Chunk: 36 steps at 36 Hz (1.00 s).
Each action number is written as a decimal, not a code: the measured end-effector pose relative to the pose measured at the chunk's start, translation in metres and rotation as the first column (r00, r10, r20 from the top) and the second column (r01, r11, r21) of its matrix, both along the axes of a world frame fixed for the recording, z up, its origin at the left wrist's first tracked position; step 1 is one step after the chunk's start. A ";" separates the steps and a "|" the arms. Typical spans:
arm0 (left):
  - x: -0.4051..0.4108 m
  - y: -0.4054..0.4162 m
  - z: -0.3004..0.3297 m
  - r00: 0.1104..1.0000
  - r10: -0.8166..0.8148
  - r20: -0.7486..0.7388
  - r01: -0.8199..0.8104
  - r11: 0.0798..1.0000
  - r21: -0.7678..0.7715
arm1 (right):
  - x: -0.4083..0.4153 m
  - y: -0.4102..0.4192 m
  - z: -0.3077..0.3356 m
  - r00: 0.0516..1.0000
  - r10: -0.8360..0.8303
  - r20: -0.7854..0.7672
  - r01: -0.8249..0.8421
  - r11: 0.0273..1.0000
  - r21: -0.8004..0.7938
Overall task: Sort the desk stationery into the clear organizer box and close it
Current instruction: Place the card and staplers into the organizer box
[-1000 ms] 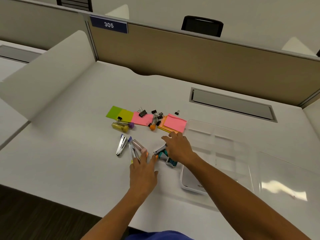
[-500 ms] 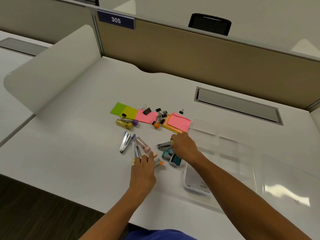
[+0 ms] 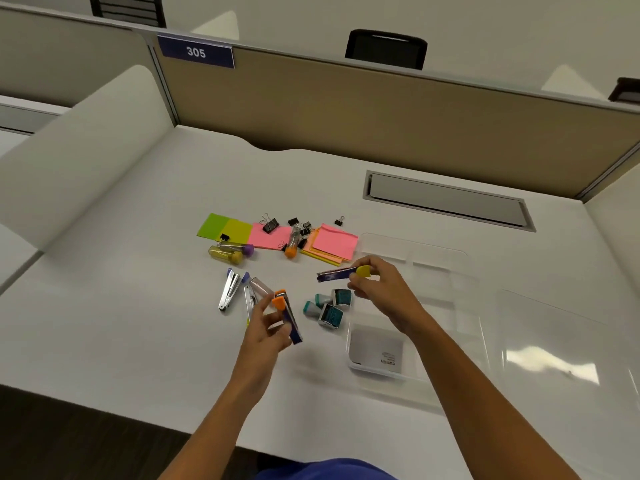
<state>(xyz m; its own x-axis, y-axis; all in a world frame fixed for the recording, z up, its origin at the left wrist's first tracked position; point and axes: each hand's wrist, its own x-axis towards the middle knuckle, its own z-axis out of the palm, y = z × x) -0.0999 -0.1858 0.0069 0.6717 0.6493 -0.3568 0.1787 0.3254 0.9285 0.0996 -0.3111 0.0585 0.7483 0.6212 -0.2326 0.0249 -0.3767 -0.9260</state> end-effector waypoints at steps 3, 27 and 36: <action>0.004 -0.003 0.007 0.995 0.035 0.098 -0.020 0.989 -0.149 | 0.001 -0.022 0.009 0.993 -0.060 -0.106 0.071 0.992 0.101; 0.021 -0.035 0.014 0.966 -0.171 0.194 0.191 0.978 -0.089 | 0.001 -0.179 0.006 0.958 -0.274 -0.083 0.279 0.959 0.047; 0.020 -0.040 0.017 0.959 -0.231 0.162 0.239 0.971 -0.029 | -0.003 -0.173 -0.026 0.977 0.153 0.149 -0.057 0.859 -0.509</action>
<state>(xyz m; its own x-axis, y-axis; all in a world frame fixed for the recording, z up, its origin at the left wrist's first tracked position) -0.0800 -0.2258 0.0244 0.8532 0.4510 -0.2621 0.1097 0.3362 0.9354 0.0963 -0.4842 0.0324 0.7436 0.5343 -0.4020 0.2364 -0.7725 -0.5894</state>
